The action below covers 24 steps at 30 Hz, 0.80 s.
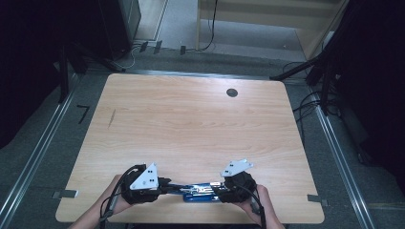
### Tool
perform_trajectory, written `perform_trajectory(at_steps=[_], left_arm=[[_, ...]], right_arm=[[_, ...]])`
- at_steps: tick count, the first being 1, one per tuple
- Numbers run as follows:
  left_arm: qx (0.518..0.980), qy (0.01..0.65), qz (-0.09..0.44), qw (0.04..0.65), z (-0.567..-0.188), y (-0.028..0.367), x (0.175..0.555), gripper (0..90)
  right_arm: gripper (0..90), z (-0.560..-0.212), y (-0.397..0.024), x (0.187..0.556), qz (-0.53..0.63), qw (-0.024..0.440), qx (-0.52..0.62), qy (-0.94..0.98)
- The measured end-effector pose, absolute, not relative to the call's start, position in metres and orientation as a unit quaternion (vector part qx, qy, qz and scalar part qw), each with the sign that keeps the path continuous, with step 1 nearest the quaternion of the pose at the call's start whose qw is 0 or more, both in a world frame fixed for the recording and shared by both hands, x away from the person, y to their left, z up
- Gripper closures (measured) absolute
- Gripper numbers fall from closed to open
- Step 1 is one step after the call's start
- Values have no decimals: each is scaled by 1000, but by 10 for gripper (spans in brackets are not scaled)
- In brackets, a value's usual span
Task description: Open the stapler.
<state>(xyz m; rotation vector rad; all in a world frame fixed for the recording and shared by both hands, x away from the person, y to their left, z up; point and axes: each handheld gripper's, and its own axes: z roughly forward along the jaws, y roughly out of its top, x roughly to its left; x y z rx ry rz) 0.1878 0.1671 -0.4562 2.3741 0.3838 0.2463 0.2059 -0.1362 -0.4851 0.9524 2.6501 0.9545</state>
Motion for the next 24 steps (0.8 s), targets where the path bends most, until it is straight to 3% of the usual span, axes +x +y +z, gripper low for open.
perform_trajectory(at_steps=[3, 8, 18, 24], left_arm=[[922, 149, 96, 345, -459, 167, 189, 730], [931, 143, 91, 324, -469, 160, 188, 745], [937, 146, 71, 308, -484, 157, 194, 755], [937, 147, 67, 311, -484, 158, 194, 761]], right_arm=[[310, -488, -140, 210, 313, 80, 334, 886], [273, -492, -140, 212, 301, 68, 338, 889], [420, -493, -140, 209, 297, 73, 323, 896], [409, -490, -144, 211, 312, 78, 327, 888]])
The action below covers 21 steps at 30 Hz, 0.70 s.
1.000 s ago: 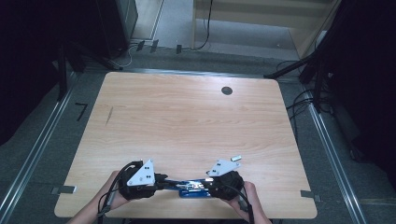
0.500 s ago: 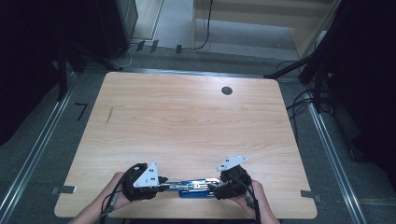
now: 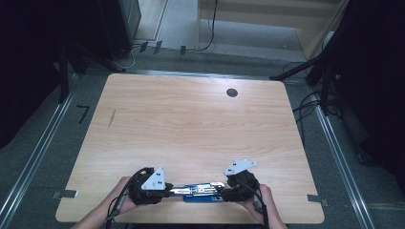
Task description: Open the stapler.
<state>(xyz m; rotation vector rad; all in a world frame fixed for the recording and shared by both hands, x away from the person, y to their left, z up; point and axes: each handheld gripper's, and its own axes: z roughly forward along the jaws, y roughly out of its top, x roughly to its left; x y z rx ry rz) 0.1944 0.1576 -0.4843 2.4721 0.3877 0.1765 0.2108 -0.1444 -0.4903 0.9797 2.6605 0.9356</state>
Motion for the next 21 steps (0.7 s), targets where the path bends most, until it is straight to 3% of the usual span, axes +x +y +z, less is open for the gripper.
perform_trajectory(at_steps=[12, 21], left_arm=[[935, 143, 61, 318, -485, 156, 196, 761], [934, 144, 61, 320, -486, 156, 196, 761]], right_arm=[[164, -478, -163, 219, 338, 82, 377, 859], [143, -475, -182, 224, 368, 109, 400, 833]])
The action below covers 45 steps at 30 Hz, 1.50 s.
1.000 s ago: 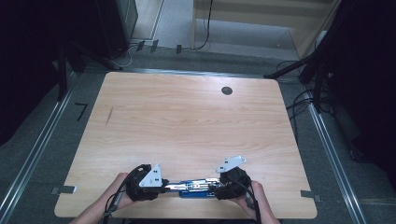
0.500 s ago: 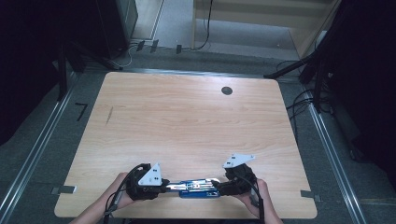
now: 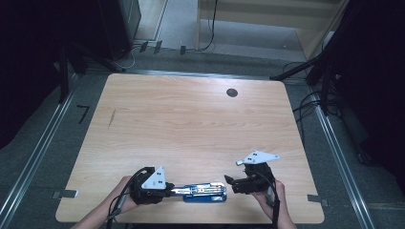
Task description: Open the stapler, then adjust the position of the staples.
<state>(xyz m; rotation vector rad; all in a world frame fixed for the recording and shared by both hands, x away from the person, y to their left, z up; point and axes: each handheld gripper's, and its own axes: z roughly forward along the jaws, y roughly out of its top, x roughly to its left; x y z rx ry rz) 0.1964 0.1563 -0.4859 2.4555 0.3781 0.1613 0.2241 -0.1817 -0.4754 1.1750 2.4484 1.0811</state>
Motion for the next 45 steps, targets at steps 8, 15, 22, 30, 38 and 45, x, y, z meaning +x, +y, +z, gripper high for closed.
perform_trajectory(at_steps=[8, 15, 22, 30, 38, 45], left_arm=[[935, 144, 61, 319, -486, 158, 197, 760], [934, 146, 63, 319, -486, 157, 197, 758], [935, 142, 63, 320, -486, 157, 197, 756], [934, 143, 63, 320, -486, 156, 197, 756], [934, 143, 64, 320, -486, 155, 197, 756], [934, 142, 64, 321, -486, 158, 197, 756]], right_arm=[[165, -473, -196, 233, 347, 144, 421, 826], [140, -468, -204, 237, 342, 131, 457, 810], [140, -470, -216, 244, 342, 122, 479, 799], [142, -477, -223, 252, 331, 122, 494, 795], [382, -486, -223, 262, 333, 143, 491, 792], [423, -492, -207, 270, 323, 134, 468, 811]])
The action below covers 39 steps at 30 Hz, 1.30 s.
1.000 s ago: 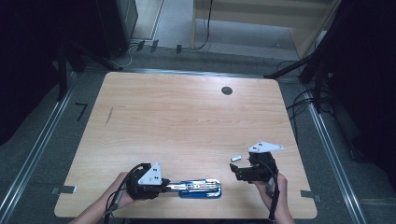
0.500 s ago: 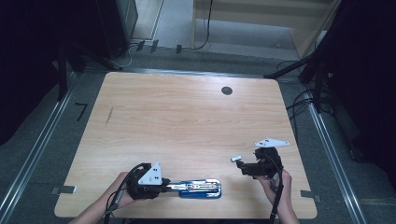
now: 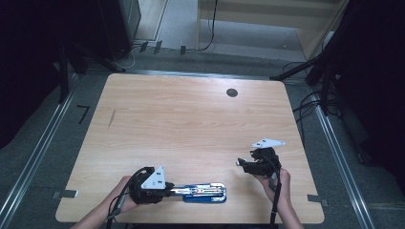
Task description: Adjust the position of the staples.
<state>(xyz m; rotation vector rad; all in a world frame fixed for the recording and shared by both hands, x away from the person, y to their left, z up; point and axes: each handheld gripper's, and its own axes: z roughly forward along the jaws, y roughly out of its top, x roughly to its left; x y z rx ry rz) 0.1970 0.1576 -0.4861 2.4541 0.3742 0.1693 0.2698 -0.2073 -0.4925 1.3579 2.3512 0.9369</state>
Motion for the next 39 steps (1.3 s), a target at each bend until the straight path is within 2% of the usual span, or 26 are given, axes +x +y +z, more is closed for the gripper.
perform_trajectory(at_steps=[17, 39], left_arm=[[934, 143, 63, 322, -486, 158, 197, 756], [934, 141, 64, 322, -486, 157, 197, 756]], right_arm=[[405, -517, -188, 292, 269, 161, 506, 803], [425, -518, -202, 290, 217, 132, 509, 823]])
